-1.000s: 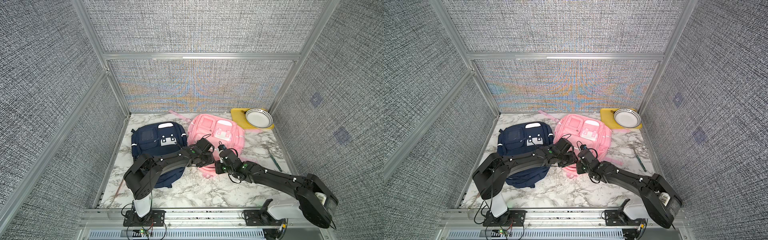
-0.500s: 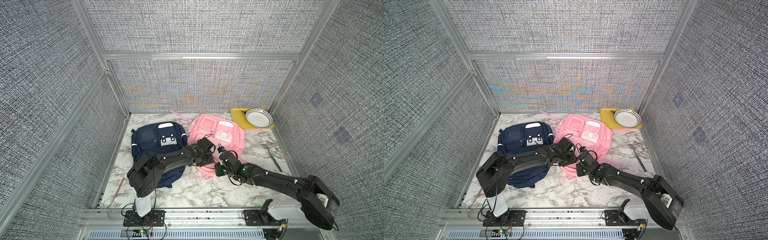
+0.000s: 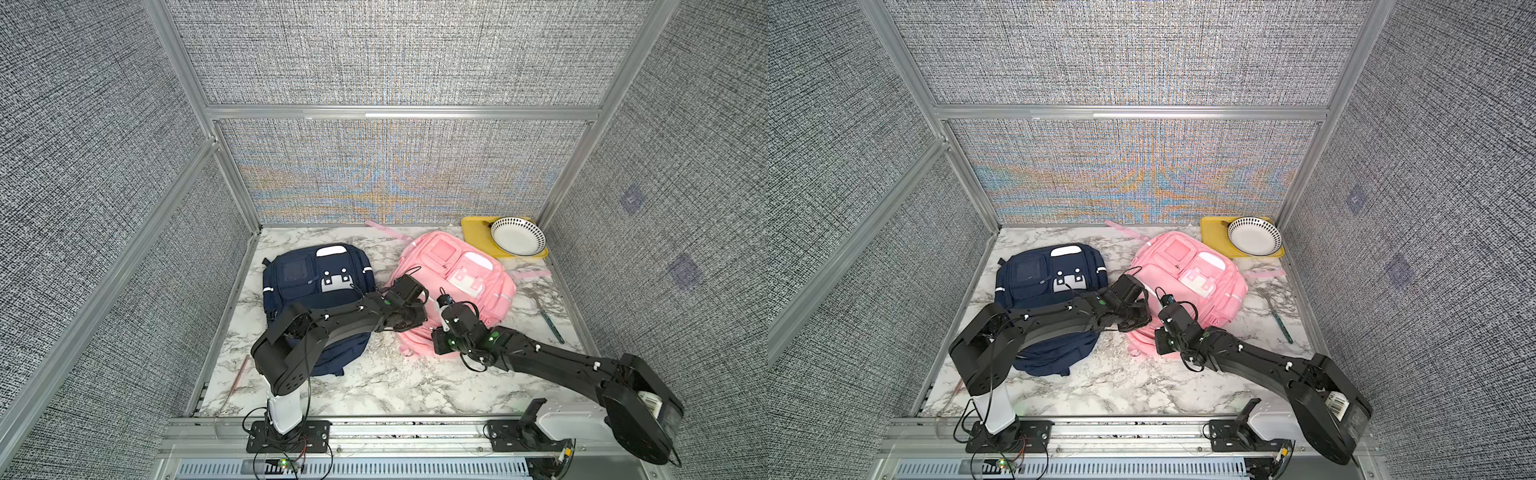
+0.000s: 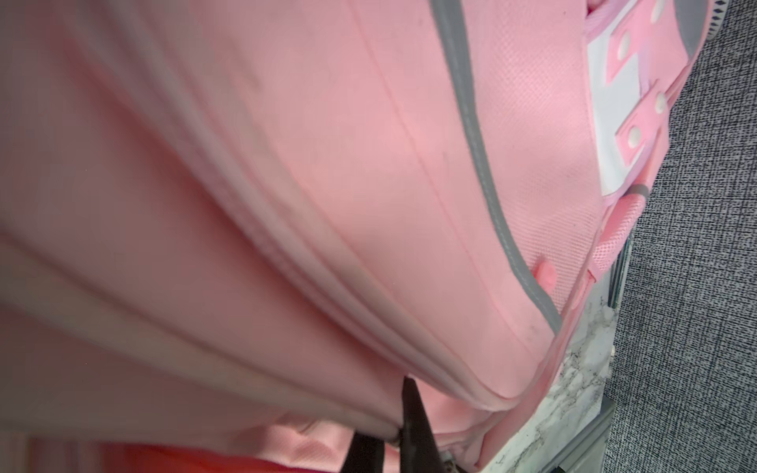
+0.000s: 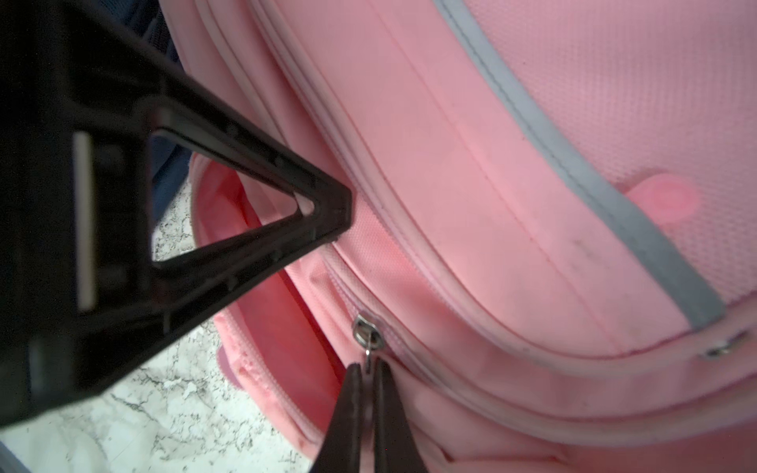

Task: Zip up the backpack
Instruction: Zip the zipper on the backpack.

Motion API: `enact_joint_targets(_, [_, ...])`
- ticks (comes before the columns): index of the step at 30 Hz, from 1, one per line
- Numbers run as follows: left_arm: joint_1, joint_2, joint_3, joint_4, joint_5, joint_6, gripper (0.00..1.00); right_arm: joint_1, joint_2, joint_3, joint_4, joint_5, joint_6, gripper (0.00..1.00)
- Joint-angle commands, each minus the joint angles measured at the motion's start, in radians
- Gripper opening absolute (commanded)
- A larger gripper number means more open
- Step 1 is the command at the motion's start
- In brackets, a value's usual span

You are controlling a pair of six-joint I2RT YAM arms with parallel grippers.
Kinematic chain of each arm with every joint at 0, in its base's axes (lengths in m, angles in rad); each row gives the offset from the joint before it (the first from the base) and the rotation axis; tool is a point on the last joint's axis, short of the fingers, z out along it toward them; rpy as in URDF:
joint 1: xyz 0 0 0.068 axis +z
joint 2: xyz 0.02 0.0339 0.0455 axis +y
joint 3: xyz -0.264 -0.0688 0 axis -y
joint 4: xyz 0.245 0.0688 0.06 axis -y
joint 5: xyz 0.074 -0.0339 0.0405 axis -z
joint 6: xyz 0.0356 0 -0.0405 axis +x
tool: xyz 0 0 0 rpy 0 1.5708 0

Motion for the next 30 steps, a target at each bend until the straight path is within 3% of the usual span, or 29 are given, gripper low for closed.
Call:
enact_joint_targets(1, [0.012,-0.014,-0.017,-0.072,-0.075,0.036,0.0,-0.026,-0.021,-0.013,-0.063,0.066,-0.014,0.0])
enact_joint_targets(30, [0.043,-0.046,-0.061,-0.058,-0.054,0.066,0.0,-0.109,-0.131,-0.102,-0.193,0.108,-0.013,0.0])
